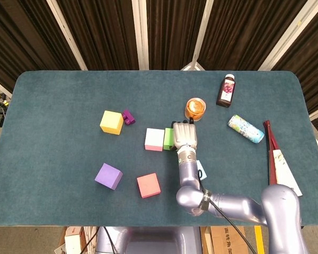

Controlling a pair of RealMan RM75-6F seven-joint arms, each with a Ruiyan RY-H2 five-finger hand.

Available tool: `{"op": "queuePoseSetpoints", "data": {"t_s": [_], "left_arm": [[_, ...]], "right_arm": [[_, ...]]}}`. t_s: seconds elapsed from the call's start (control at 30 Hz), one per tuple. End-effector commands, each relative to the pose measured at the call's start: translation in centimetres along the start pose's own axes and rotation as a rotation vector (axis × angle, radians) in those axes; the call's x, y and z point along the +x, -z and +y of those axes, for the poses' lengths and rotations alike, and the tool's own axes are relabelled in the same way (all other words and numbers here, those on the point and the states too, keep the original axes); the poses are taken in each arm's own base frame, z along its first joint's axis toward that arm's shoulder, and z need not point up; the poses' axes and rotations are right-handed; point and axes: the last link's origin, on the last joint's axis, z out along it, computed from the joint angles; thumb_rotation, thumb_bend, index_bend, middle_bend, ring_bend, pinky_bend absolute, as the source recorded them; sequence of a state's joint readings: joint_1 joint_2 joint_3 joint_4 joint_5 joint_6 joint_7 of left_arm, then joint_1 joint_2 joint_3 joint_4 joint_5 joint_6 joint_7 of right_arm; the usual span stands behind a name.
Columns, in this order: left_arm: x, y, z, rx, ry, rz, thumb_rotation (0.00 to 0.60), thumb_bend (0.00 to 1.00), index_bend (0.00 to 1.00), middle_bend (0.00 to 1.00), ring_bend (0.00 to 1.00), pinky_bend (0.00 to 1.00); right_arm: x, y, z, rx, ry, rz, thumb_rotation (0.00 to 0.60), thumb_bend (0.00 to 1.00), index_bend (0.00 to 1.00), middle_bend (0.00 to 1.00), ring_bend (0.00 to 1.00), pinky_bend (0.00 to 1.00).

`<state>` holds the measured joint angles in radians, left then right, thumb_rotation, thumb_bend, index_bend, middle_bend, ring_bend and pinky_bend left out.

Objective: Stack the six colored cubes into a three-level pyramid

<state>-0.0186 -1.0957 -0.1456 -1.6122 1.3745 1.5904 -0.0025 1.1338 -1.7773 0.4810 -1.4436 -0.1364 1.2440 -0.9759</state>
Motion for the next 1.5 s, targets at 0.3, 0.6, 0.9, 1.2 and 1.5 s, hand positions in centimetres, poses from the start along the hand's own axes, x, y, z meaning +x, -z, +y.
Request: {"op": "queuePoseSetpoints", "data": {"t_s": [0.3, 0.6, 0.9, 1.2, 1.5], "left_arm": [[-0.05, 0.02, 0.05, 0.0, -0.002, 0.0, 0.6, 0.31, 0.14, 0.0, 0.0, 0.0], [0.0, 0.01, 0.03, 0.003, 0.0, 0.002, 0.6, 0.31, 0.14, 0.0, 0.0, 0.0], [0.0, -0.02, 0.0, 0.006, 0.0, 0.002, 0.6, 0.31, 0.14, 0.0, 0.0, 0.0], [-0.03, -0.03, 0.01, 0.008, -0.001, 0.0, 0.6, 0.31, 0.14, 0.0, 0.0, 0.0], [-0.08, -0.03, 0.04, 0.008, -0.002, -0.001, 0.6, 0.31, 0.14, 0.0, 0.0, 0.0]], "right_arm": [[0.14, 0.16, 0.05, 0.001, 0.004, -0.003, 0.6, 0.22, 0.31, 0.39, 0.21, 0.0], [-0.15, 0.34, 0.07, 0.001, 0.011, -0.015, 0.6, 0.22, 0.31, 0.39, 0.21, 0.0], [-0.42, 0.34, -0.05, 0.005, 0.011, -0.021, 0.6, 0.22, 0.31, 0.39, 0.21, 0.0], [-0.41, 0.43, -0.28, 0.01, 0.004, -0.023, 0.6, 0.22, 0.31, 0.39, 0.21, 0.0], [-0.34, 0.4, -0.18, 0.007, 0.004, -0.033, 0.6, 0.22, 0.31, 0.34, 0.2, 0.0]]}}
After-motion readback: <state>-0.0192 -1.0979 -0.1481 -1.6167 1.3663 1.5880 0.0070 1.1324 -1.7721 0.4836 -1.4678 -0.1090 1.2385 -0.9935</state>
